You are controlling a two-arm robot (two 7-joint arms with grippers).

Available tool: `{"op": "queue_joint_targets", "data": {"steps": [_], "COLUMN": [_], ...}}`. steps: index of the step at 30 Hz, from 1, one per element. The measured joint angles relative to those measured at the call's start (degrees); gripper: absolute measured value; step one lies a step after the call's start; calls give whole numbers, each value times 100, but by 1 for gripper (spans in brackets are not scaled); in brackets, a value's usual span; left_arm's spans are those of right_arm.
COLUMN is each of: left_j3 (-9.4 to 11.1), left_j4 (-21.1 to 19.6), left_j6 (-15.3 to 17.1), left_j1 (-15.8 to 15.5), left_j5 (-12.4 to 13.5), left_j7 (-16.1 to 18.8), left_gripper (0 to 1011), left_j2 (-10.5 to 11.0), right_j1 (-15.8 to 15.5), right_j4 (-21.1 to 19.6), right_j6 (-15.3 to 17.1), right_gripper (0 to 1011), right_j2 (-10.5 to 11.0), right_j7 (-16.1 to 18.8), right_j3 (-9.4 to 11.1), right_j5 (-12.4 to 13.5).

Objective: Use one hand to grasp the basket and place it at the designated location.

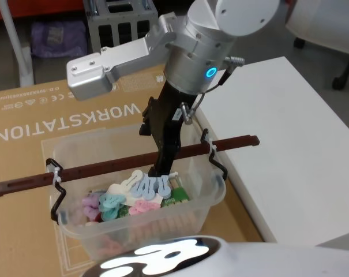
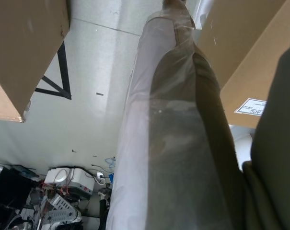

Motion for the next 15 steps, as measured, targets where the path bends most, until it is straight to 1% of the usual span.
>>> {"op": "queue_joint_targets", "data": {"steps": [5,10,15], "left_j3": [0,0,0], "left_j4": [-1,0,0], "left_j6": [0,0,0], "left_j1": [0,0,0], "left_j5": [-1,0,0], "left_j7": [0,0,0], "left_gripper": [0,0,0], "left_j2": [0,0,0], "right_j1": [42,110,155], "right_j4": [16,47,64], "right_j6": [14,24,37], "right_gripper": [1000,1000,1000], "right_j2": [-52,-165,-201], "right_j7": [-31,-75,-108], "right_j3": [-56,-125,-177], "right_j5": [-22,-62,-74]}}
